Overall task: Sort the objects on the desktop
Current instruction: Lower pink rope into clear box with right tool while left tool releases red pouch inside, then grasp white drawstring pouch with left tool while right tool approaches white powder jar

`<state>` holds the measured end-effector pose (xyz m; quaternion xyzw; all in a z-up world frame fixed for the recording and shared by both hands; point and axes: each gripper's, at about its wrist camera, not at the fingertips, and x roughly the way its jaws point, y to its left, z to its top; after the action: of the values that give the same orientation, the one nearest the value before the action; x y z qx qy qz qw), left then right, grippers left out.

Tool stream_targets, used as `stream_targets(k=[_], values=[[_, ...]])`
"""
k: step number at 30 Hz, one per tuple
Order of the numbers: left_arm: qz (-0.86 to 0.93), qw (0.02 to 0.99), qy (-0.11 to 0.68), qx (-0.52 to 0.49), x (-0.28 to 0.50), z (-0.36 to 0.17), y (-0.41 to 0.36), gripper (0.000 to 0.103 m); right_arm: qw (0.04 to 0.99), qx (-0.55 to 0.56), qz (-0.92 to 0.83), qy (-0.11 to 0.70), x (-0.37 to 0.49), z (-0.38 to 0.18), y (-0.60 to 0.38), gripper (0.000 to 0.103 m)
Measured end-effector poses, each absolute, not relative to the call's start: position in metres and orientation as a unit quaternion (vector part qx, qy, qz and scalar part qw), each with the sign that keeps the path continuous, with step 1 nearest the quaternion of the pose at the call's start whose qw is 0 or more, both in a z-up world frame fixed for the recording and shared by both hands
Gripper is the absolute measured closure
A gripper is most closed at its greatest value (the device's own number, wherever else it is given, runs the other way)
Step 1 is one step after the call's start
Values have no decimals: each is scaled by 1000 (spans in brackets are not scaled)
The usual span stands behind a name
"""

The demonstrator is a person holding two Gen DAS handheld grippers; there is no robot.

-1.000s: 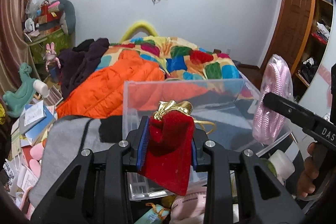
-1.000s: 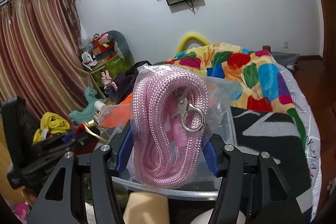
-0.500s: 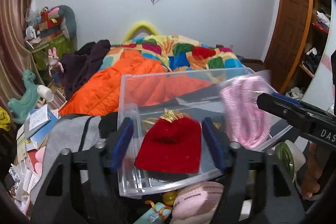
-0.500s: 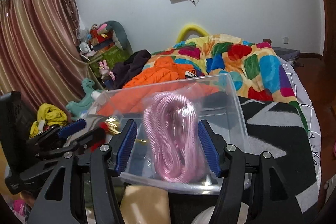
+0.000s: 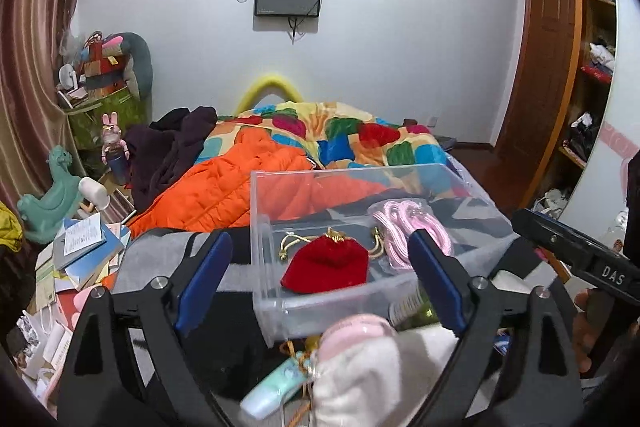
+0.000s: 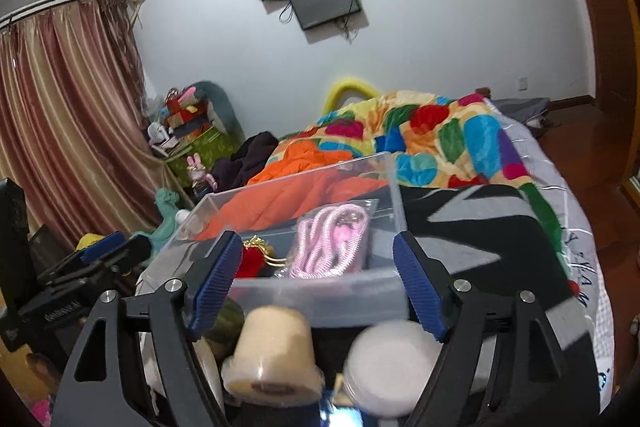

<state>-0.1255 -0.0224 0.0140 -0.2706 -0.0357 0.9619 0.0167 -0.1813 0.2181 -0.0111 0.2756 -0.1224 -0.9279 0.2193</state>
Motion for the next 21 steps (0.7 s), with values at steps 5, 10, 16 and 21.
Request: stream_targets(k=[5,10,16,21], values=[[964,13,-59,-259,-102,11,-29,6,181,266,-941,-109,-164,-12,231,19],[959,11,-84,-270,-89,0,-28,6,169,266,-944,-98,-151,-14,240,19],[957,9,-81,-277,-74,-12,-16,6,129,268,-952,-74,-144,-25,255,19],[956,34,-71,-282,-65,-13,-9,6,148,284,-943,-90,-151,-35,263,19]])
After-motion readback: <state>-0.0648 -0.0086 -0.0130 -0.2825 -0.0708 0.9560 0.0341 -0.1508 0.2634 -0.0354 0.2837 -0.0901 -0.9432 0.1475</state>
